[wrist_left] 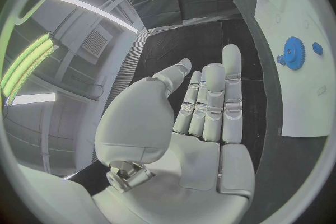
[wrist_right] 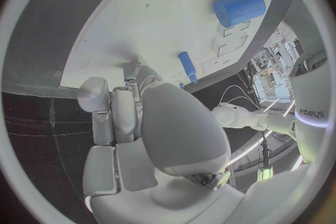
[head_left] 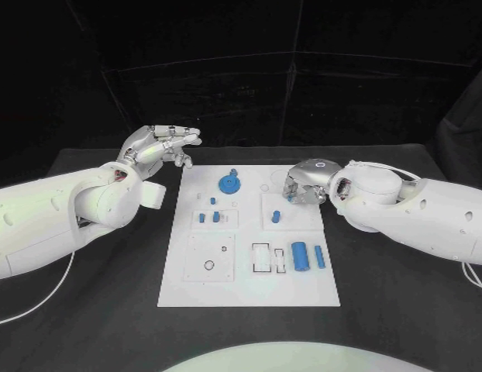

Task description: Assemble the parts on the task board

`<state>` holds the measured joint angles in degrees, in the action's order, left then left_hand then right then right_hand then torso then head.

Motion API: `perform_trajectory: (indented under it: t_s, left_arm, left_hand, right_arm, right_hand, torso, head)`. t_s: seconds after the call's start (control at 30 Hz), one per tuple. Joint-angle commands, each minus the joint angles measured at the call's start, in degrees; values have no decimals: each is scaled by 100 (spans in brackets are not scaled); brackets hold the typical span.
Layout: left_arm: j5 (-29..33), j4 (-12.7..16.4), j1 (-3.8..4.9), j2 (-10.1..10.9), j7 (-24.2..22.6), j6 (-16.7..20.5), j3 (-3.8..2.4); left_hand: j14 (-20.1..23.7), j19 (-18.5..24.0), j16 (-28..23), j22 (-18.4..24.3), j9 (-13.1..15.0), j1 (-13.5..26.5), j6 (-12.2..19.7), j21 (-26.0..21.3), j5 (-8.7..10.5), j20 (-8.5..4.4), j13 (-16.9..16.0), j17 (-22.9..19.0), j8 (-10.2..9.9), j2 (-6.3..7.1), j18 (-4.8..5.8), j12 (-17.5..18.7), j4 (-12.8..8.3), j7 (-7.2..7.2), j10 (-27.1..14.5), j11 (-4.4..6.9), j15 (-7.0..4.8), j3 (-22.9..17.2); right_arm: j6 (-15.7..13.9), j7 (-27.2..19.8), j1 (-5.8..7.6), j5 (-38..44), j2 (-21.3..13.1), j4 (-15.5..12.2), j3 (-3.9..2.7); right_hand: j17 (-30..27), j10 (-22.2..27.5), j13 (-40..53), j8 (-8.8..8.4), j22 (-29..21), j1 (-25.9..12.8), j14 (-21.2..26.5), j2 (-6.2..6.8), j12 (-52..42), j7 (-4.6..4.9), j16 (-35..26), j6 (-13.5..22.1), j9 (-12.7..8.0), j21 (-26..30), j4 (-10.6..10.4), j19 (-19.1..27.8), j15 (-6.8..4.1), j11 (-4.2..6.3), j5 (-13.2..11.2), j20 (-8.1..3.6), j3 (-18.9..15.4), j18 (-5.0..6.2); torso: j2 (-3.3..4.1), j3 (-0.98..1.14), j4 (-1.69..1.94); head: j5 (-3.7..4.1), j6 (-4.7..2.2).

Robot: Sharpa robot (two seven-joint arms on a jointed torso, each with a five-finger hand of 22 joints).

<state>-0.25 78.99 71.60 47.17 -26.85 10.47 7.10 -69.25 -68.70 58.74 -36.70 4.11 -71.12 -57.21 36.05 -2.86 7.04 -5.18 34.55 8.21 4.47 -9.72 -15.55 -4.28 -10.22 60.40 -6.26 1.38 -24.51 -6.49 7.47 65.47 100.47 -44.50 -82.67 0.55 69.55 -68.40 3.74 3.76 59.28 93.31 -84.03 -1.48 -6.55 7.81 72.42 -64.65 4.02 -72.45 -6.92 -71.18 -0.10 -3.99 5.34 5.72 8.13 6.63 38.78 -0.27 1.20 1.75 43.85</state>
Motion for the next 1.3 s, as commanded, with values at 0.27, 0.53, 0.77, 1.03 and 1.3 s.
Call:
perform_trajectory:
  t_s: [0.27,0.53,0.77,1.03,1.3]
  left_arm:
    - [36,0,7,18,35,-8,-5]
    - [36,-20,7,23,21,-53,-5]
    - [36,-18,8,36,25,-57,-5]
    - [36,-13,9,24,30,-50,-5]
    - [36,-19,9,-31,33,-46,-5]
  left_hand:
    - [48,32,-42,18,-10,-68,17,-32,0,6,-5,-28,40,-28,-73,-34,-35,-45,-48,-22,11,31]
    - [65,29,-47,38,-12,-24,44,-55,-1,16,-4,-64,51,-6,-70,-57,-15,-59,-79,-37,25,80]
    - [69,28,-47,44,-13,-18,53,-62,-1,18,-4,-73,53,0,-70,-63,-14,-61,-89,-39,27,90]
    - [74,28,-49,47,-13,-19,58,-65,-2,19,-3,-82,54,3,-70,-67,-16,-62,-95,-40,28,95]
    - [74,28,-45,50,-13,-22,63,-69,-2,20,-3,-80,56,3,-71,-70,-18,-62,-101,-40,29,97]
  right_arm:
    - [-617,9,-25,-109,-157,-267,20]
    - [-817,46,-22,-196,-329,-463,15]
    - [-922,79,-18,-283,-577,-820,8]
    - [-1258,-76,-16,-624,-614,-1469,-9]
    - [-1286,-252,-20,-756,-178,-1648,-7]
  right_hand:
    - [-45,-141,-4,11,195,-366,-246,350,160,11,76,-79,7,-155,123,-70,-41,-19,-3,-2,844,-54]
    - [-66,-173,-1,12,246,-609,-240,507,211,19,114,-88,10,-195,238,-70,-35,-20,1,5,1281,-58]
    - [-73,-174,-1,12,262,-674,-238,554,223,22,123,-88,10,-206,274,-73,-32,-23,16,7,1385,-60]
    - [-78,-164,-2,7,276,-744,-236,608,239,30,136,-75,8,-217,321,-74,-27,-30,48,10,1508,-62]
    - [-84,-149,-3,5,280,-790,-235,629,249,42,143,-61,6,-222,345,-73,-20,-41,72,15,1582,-62]
  torso:
    - [-8,0,1]
    - [-9,-4,-4]
    - [-12,-8,-6]
    - [-9,-13,16]
    - [-3,-17,14]
  head:
    - [19,-21]
    - [20,-30]
    - [8,-31]
    - [-51,-23]
    - [-253,51]
